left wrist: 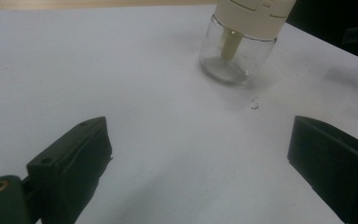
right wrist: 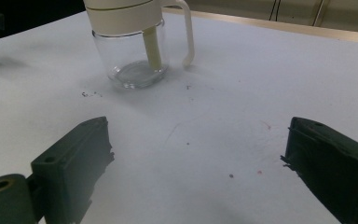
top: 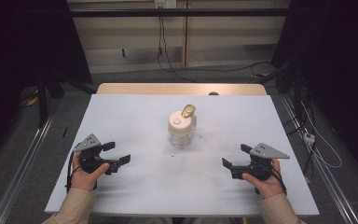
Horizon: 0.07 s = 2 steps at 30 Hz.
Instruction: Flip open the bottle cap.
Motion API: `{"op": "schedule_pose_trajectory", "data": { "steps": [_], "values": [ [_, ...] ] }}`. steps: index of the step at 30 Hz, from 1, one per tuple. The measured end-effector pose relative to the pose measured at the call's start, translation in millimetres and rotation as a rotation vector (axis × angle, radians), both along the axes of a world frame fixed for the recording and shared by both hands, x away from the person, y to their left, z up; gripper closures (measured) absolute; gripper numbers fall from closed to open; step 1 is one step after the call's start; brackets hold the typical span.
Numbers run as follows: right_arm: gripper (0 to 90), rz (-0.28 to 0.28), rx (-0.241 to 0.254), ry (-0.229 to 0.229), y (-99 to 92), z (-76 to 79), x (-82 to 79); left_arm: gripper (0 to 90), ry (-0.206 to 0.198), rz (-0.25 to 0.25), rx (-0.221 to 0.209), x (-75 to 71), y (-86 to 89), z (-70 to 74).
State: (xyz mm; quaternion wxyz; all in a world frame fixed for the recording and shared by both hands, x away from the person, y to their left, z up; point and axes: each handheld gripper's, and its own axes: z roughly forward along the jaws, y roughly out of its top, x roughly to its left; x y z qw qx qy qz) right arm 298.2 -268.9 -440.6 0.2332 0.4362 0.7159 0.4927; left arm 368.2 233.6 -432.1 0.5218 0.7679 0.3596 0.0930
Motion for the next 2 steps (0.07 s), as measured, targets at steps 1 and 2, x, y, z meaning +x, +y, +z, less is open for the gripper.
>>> {"op": "schedule_pose_trajectory", "data": {
  "steps": [1,2],
  "values": [
    [6.7,-0.002,0.007,0.001,-1.8,-0.3,-0.9,5.3,-0.002,-0.003,0.01,-0.1,-0.7,-0.3],
    [6.8,-0.005,0.007,0.003,-3.3,-0.8,-2.0,5.4,-0.003,-0.003,0.016,-0.3,-1.9,-0.8]
  ]
}}
